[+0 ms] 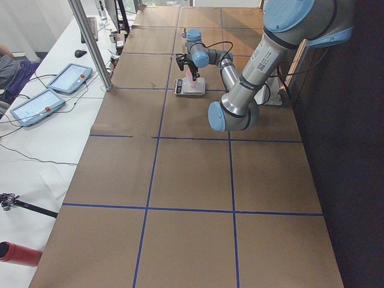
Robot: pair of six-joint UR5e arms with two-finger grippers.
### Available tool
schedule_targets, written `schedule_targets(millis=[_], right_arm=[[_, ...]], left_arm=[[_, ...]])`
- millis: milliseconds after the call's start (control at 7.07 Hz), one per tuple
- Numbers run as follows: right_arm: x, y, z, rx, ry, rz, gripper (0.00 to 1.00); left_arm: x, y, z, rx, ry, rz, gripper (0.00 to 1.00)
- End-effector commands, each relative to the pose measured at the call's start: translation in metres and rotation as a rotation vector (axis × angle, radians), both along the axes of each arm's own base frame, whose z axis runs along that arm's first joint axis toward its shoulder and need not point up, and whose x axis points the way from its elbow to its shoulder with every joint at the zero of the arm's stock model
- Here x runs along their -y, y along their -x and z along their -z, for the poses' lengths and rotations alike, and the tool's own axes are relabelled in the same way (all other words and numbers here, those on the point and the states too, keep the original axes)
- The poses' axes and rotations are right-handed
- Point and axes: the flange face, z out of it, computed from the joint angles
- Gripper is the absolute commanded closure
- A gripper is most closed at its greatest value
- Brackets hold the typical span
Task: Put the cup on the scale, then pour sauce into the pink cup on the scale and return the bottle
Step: 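Lower the pink cup onto the scale and open the left gripper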
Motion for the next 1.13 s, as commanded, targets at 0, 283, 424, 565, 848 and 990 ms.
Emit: schedule_targets(millis=[0, 283, 424, 565, 848, 990], right_arm=[[0.0, 0.0, -0.002, 0.0, 0.004, 0.0, 0.0], [0.0, 0.0, -0.002, 0.0, 0.004, 0.0, 0.0], [0.0, 0.0, -0.002, 0.0, 0.006, 0.0, 0.0], [0.0, 0.0, 0.0, 0.0, 0.004, -0.001, 0.0], [0.003, 0.0, 0.009, 0.02, 0.003, -0.01, 0.0], [0.0, 0.001, 0.021, 0.027, 0.016, -0.038, 0.0]], left_arm=[[0.002, 0.0, -0.001, -0.006, -0.005, 0.001, 0.75], [0.003, -0.001, -0.003, -0.001, -0.002, 0.001, 0.43], [0.004, 0.0, -0.004, 0.0, -0.003, 0.003, 0.19], [0.006, 0.005, 0.0, -0.008, -0.016, 0.003, 0.05], [0.009, 0.038, 0.016, -0.044, -0.052, 0.015, 0.01], [0.003, 0.065, 0.022, -0.05, -0.088, 0.003, 0.01]])
